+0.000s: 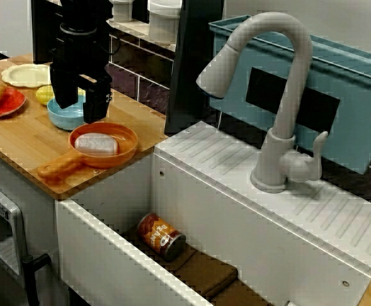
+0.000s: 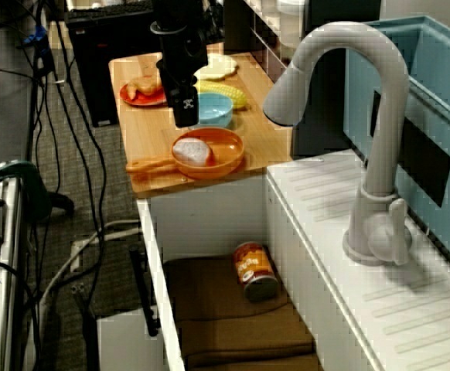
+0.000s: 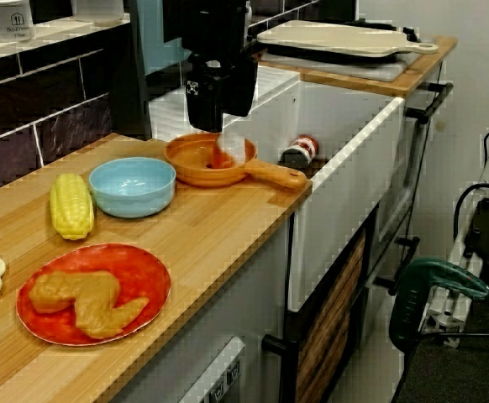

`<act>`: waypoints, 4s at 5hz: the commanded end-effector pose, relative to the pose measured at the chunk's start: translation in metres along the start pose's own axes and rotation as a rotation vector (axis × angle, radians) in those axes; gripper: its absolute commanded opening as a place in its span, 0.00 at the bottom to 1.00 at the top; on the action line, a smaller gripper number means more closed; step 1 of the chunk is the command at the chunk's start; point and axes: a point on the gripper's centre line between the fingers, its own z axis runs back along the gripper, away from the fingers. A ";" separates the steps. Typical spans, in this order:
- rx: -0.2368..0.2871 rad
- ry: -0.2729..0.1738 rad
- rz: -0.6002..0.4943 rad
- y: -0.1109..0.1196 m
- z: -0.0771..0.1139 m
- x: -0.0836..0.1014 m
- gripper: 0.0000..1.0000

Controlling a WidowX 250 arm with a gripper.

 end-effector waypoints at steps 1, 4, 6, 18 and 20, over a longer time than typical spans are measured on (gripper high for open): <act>0.044 -0.078 0.012 0.026 0.029 0.003 1.00; 0.073 -0.061 0.111 0.054 0.027 0.010 1.00; 0.095 -0.058 0.168 0.068 0.023 0.012 1.00; -0.072 -0.061 0.803 0.091 -0.008 0.006 1.00; -0.071 -0.058 0.798 0.088 -0.012 0.005 1.00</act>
